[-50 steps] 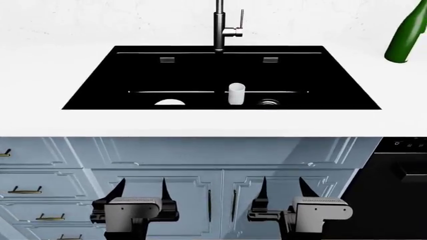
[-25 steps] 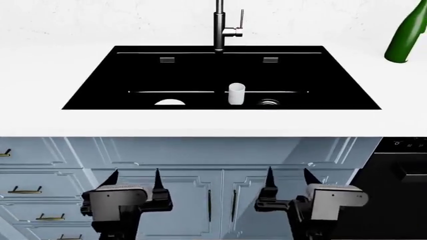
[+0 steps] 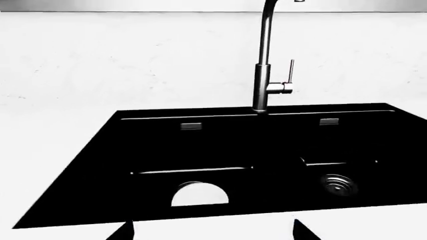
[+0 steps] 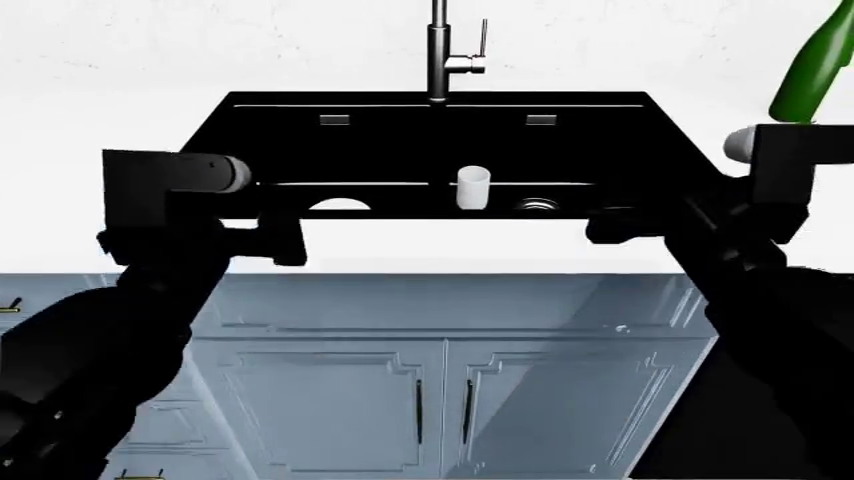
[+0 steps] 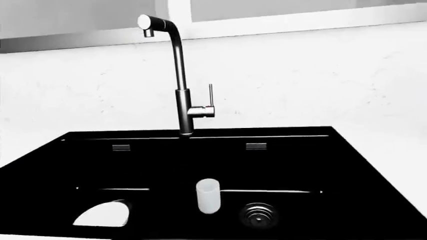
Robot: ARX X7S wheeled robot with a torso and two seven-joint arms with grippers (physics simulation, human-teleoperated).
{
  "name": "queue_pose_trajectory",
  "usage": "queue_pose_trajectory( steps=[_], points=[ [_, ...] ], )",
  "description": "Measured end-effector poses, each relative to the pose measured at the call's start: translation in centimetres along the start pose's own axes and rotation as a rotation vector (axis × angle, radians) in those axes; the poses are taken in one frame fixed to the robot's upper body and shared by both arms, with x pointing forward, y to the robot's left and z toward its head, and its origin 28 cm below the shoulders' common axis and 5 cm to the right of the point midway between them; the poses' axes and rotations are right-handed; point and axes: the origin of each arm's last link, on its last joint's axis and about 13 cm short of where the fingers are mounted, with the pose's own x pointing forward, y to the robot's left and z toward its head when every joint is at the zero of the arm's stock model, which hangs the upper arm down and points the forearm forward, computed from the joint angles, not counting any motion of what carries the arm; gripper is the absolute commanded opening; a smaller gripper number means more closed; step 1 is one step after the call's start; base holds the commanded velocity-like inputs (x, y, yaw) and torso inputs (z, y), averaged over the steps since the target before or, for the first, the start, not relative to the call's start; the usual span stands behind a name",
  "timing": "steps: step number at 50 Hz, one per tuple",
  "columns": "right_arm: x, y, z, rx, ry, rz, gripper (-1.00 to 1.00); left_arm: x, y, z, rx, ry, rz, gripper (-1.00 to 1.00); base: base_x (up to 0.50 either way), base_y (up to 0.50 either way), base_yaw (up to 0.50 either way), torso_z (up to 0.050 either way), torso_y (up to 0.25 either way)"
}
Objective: Pick the cup and bowl from the sink and place them on the counter for drying.
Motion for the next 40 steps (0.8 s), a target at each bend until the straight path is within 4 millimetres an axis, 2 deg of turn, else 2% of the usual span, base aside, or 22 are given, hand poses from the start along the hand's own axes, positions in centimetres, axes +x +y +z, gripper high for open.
queue_pose_trajectory(
  steps=[7,16,40],
  points=[
    [1.5,-0.8,3.2,-0.002,0.026,0.006,1.0,1.5,1.0,3.7,0.007,0.018,-0.021,1.0,0.0,0.0,0.0,0.0,0.0],
    [2.1,-1.5,4.7,0.009,0.088,0.0,1.0,2.4,1.7,6.2,0.009,0.045,-0.037,1.0,0.21,0.0,0.0,0.0,0.0],
    [1.8,-2.8,6.0,-0.01,0.18,-0.019,1.0,3.1,2.3,7.1,0.015,0.095,-0.047,1.0,0.46,0.0,0.0,0.0,0.0]
  ],
)
